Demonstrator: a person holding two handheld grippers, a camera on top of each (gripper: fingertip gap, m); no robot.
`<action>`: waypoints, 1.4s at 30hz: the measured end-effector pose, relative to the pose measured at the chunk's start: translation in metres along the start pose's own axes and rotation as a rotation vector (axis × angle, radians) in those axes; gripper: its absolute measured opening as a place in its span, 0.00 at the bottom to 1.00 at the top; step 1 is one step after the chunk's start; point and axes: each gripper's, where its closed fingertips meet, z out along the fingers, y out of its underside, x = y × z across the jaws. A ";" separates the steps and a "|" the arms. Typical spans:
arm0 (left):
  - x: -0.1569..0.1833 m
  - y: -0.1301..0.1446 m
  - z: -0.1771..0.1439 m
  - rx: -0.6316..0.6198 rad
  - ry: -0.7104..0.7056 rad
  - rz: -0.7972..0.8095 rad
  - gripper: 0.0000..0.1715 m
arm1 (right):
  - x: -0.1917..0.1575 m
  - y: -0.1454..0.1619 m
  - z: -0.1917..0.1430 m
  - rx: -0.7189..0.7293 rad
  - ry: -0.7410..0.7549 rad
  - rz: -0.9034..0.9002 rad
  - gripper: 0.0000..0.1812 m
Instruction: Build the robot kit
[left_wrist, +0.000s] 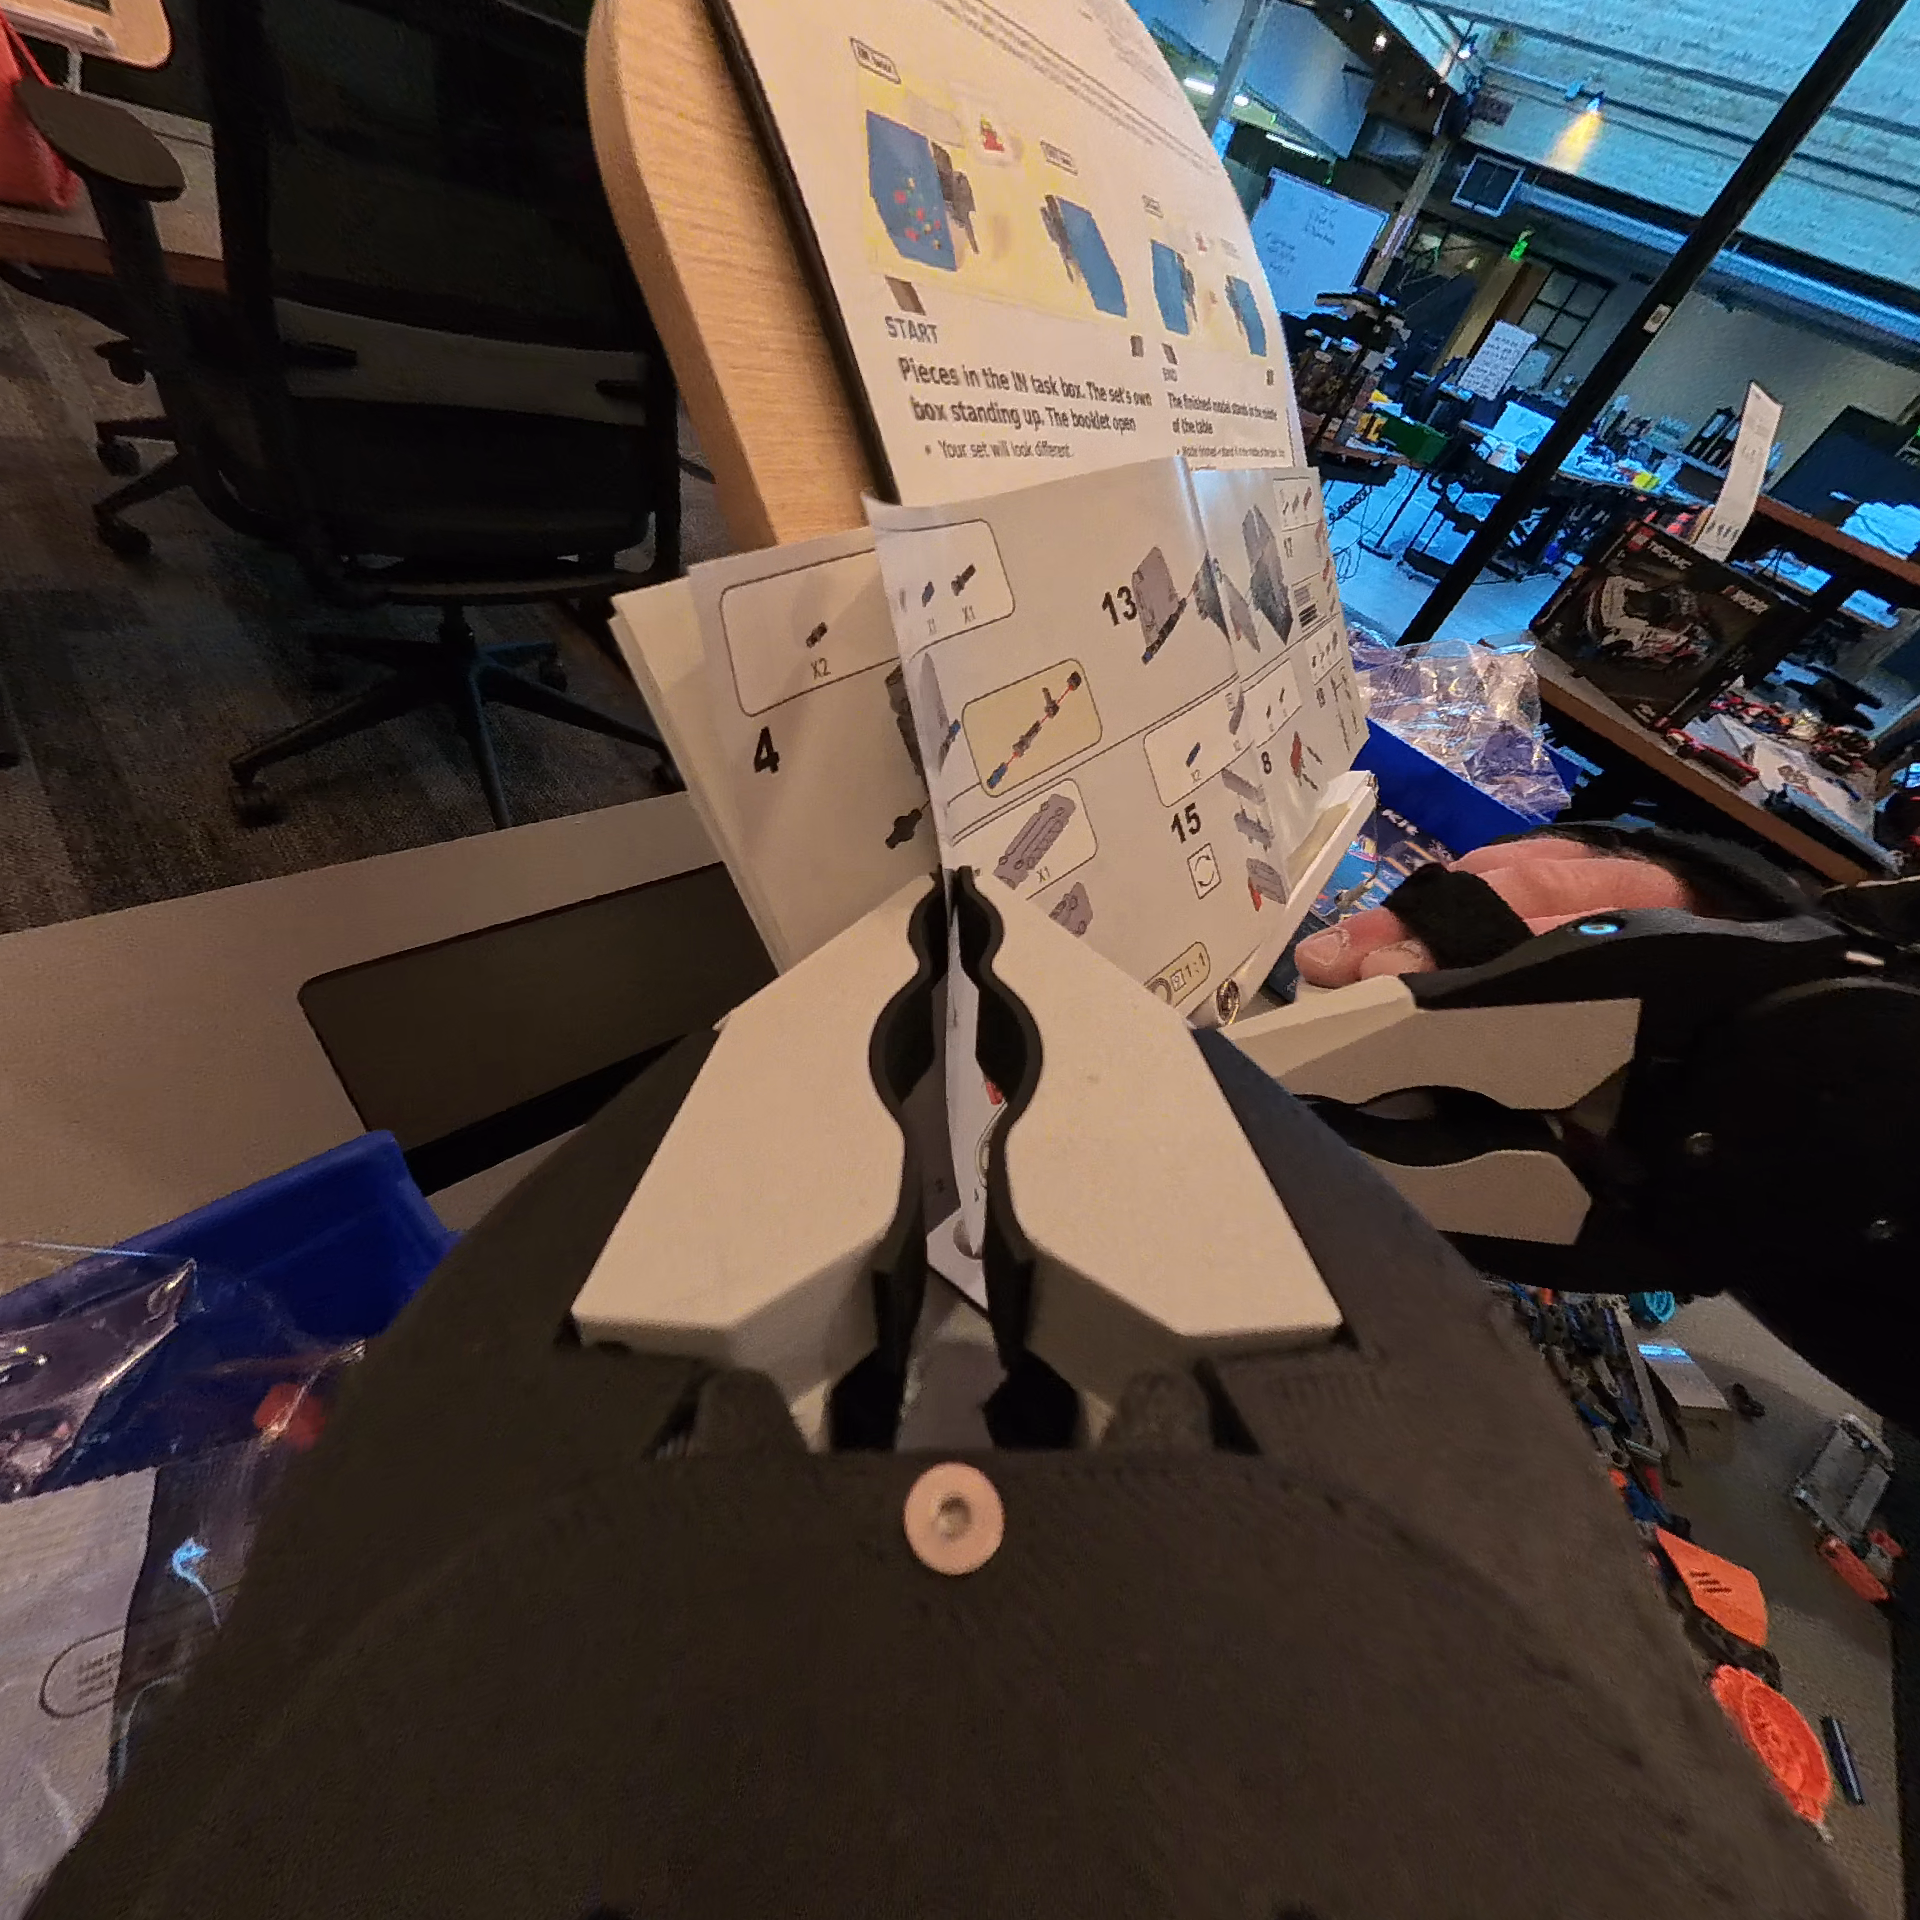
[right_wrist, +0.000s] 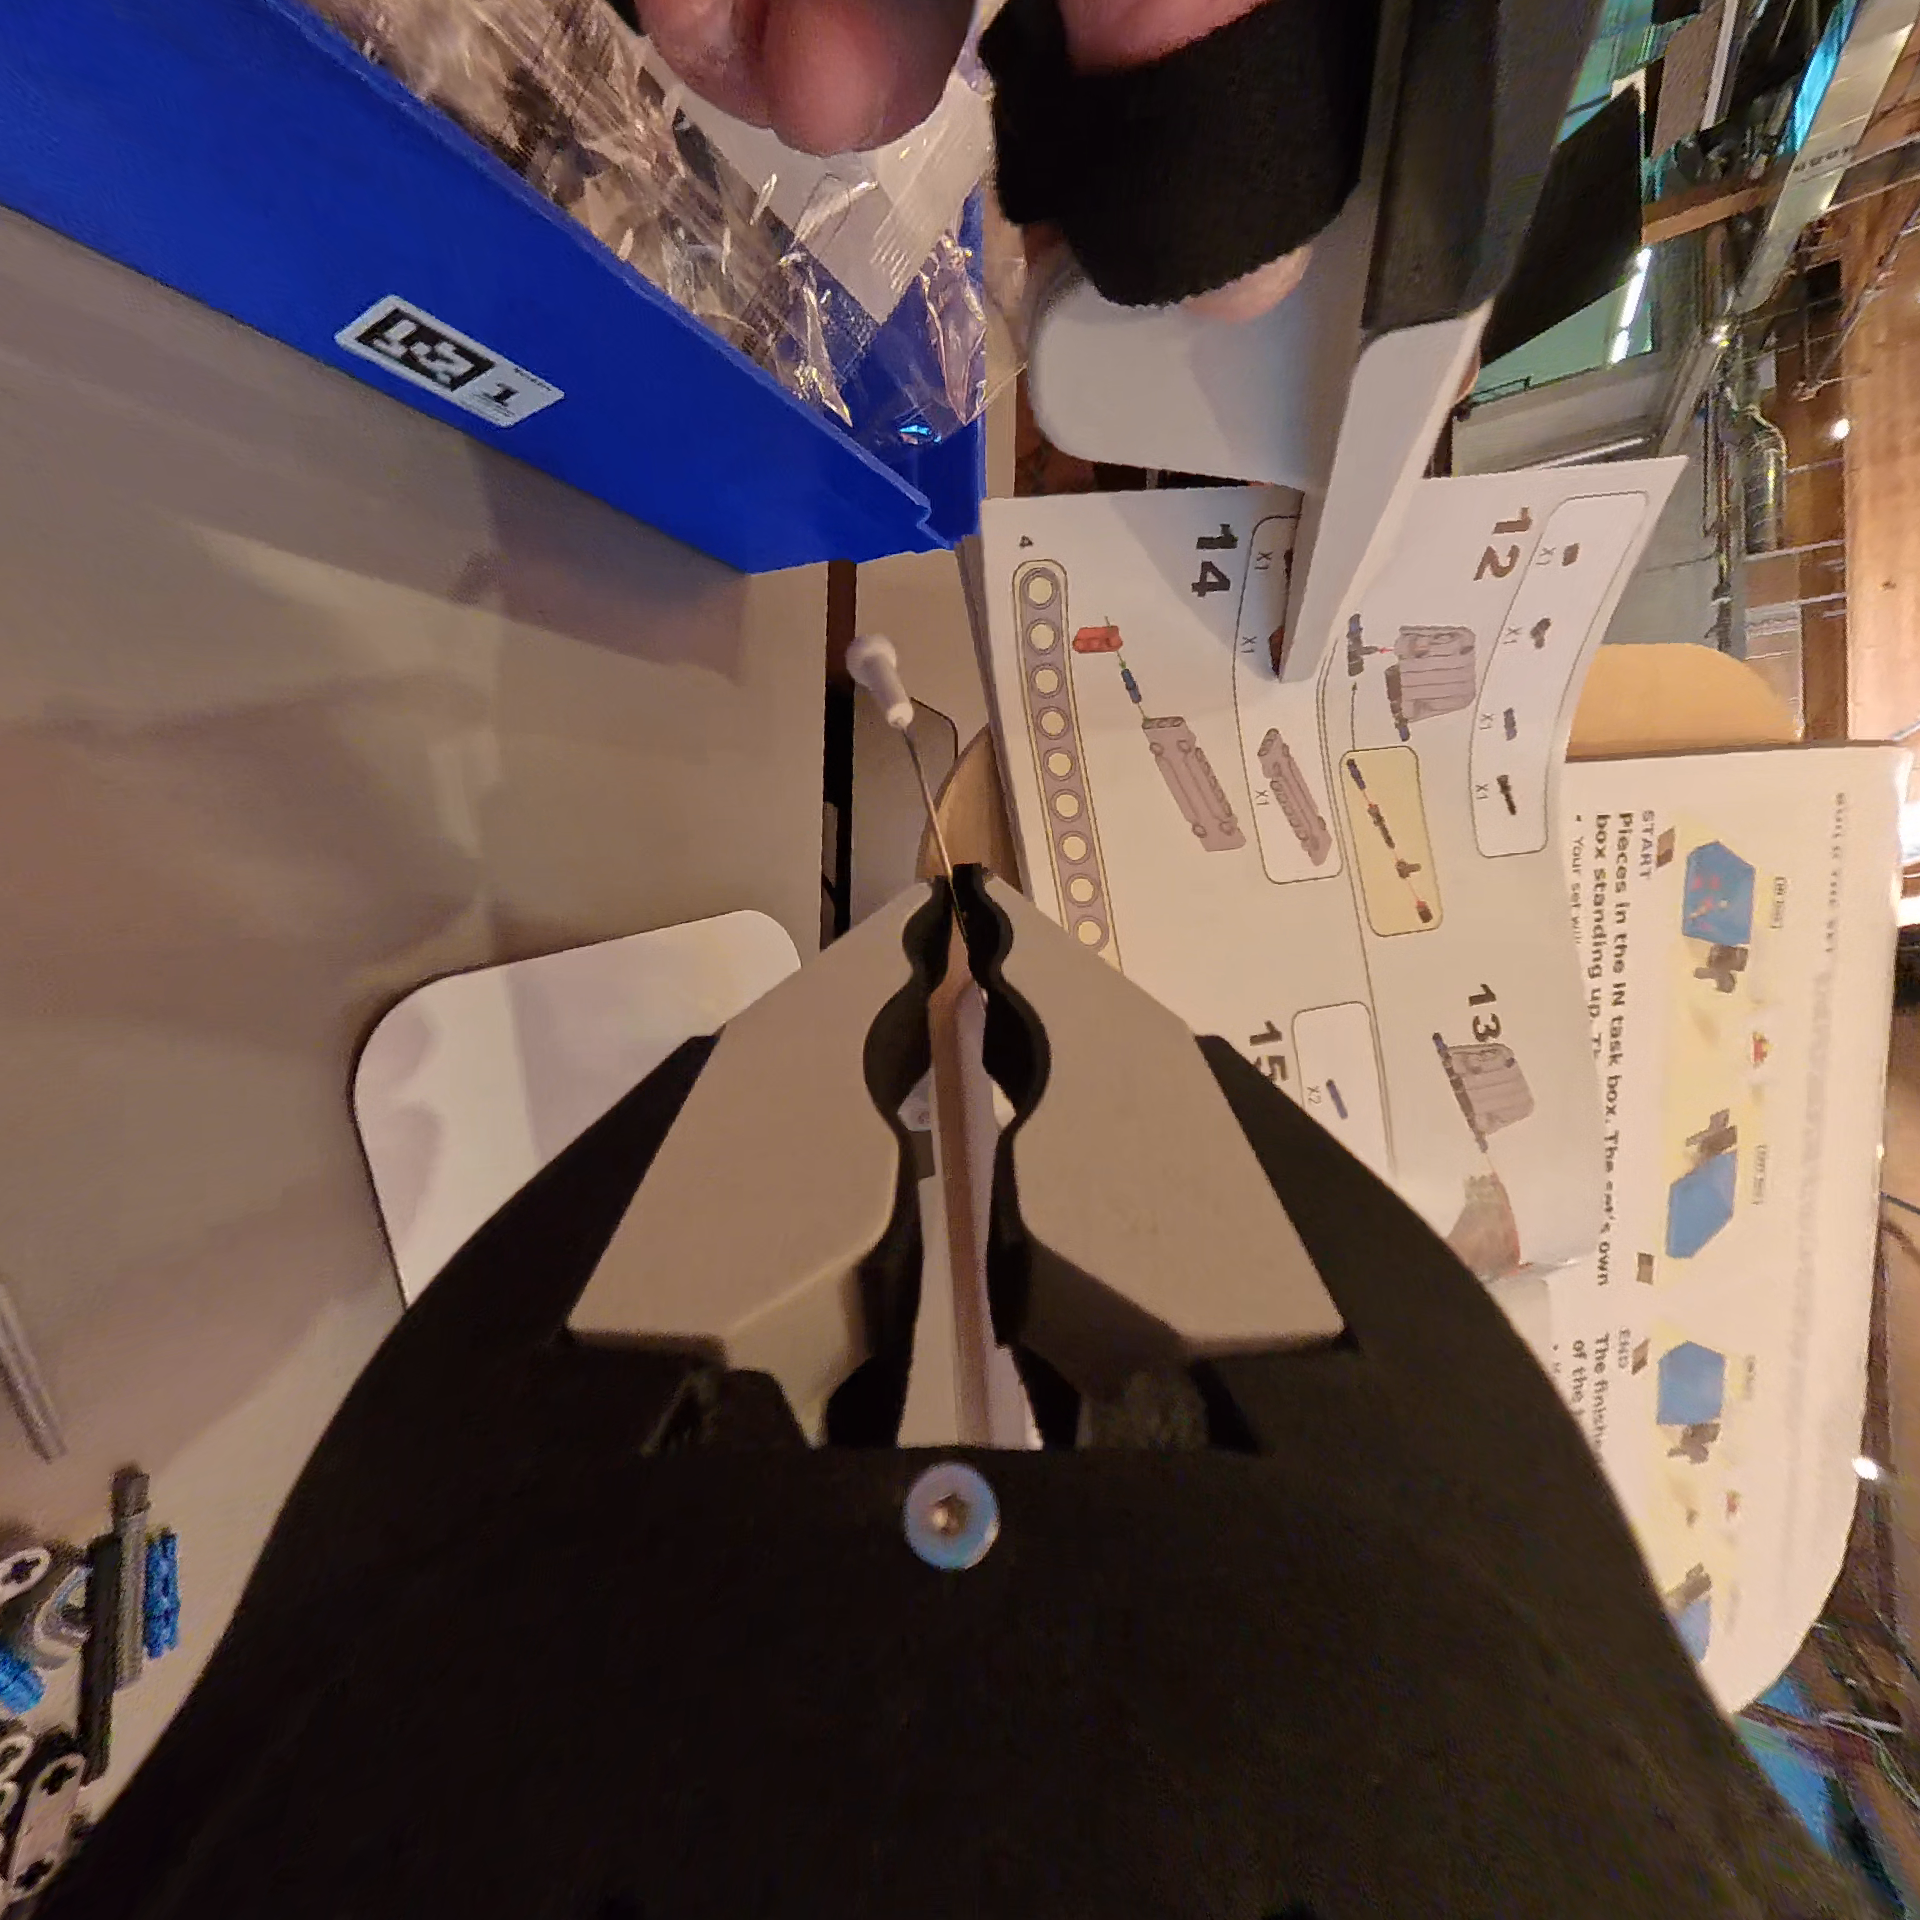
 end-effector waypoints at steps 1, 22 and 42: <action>-0.001 0.000 0.000 0.004 0.003 -0.005 0.00 | 0.002 -0.002 -0.001 0.018 -0.006 0.030 0.00; -0.003 -0.004 -0.004 0.056 0.037 -0.035 0.01 | 0.030 0.003 -0.005 0.162 -0.044 0.619 0.06; 0.092 -0.078 -0.061 0.232 0.046 0.328 0.23 | 0.041 0.059 -0.184 0.149 0.027 0.615 0.09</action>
